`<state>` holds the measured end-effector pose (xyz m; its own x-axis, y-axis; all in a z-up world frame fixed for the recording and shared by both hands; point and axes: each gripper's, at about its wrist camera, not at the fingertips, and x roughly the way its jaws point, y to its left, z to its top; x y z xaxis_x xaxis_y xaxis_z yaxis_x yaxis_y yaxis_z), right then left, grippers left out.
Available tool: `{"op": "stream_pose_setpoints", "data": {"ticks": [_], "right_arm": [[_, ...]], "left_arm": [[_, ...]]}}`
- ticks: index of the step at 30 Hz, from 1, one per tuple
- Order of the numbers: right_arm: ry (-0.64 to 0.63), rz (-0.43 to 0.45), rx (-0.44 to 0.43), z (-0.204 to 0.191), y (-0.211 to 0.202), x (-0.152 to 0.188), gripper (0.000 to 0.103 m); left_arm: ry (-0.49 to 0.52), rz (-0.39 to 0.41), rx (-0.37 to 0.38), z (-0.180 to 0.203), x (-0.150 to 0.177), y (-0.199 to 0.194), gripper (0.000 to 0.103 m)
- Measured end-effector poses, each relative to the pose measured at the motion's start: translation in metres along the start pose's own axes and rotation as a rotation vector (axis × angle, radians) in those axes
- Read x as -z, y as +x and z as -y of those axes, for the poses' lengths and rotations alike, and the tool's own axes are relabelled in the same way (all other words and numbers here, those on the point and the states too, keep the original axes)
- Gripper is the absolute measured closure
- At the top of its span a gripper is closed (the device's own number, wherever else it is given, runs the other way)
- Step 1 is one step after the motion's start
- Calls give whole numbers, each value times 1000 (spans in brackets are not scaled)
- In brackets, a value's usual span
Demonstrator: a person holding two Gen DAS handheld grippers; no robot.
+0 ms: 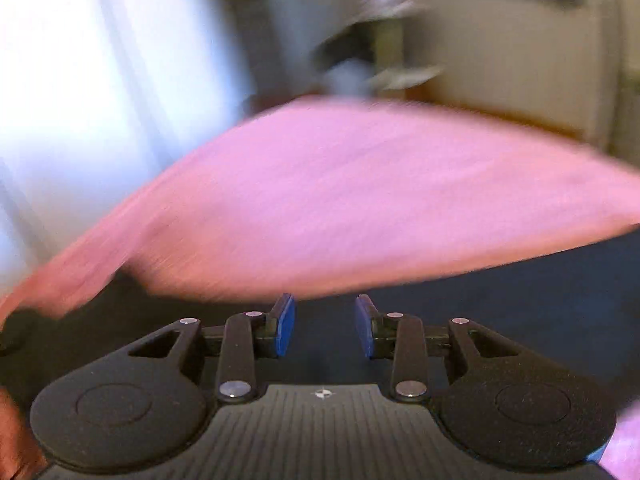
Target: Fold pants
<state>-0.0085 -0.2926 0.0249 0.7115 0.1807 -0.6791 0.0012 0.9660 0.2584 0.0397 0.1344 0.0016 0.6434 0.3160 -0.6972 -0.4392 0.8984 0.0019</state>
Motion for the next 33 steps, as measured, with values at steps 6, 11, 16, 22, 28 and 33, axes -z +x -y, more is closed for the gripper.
{"op": "stream_pose_setpoints", "data": {"ticks": [6,11,16,22,28,33], "right_arm": [[-256,-46,-124,-99,73,1,48],[-319,-39,-147,-137,120,-16,44],[-382,-97,-100,-165,169,-24,45],[-478,-63,-109,-184,177,-22,102],[-615,-7,15,-198,213,-11,96],[-429,-35,-14,-188,191,-29,94]], "left_arm": [[-163,-42,-22,-24,4,10,7],[-191,21,-19,-26,7,-1,7],[-276,110,16,-39,10,-14,9],[-346,191,-27,-49,11,-19,6],[-307,17,-87,-44,10,11,4],[-423,-29,-63,-64,15,16,2]]}}
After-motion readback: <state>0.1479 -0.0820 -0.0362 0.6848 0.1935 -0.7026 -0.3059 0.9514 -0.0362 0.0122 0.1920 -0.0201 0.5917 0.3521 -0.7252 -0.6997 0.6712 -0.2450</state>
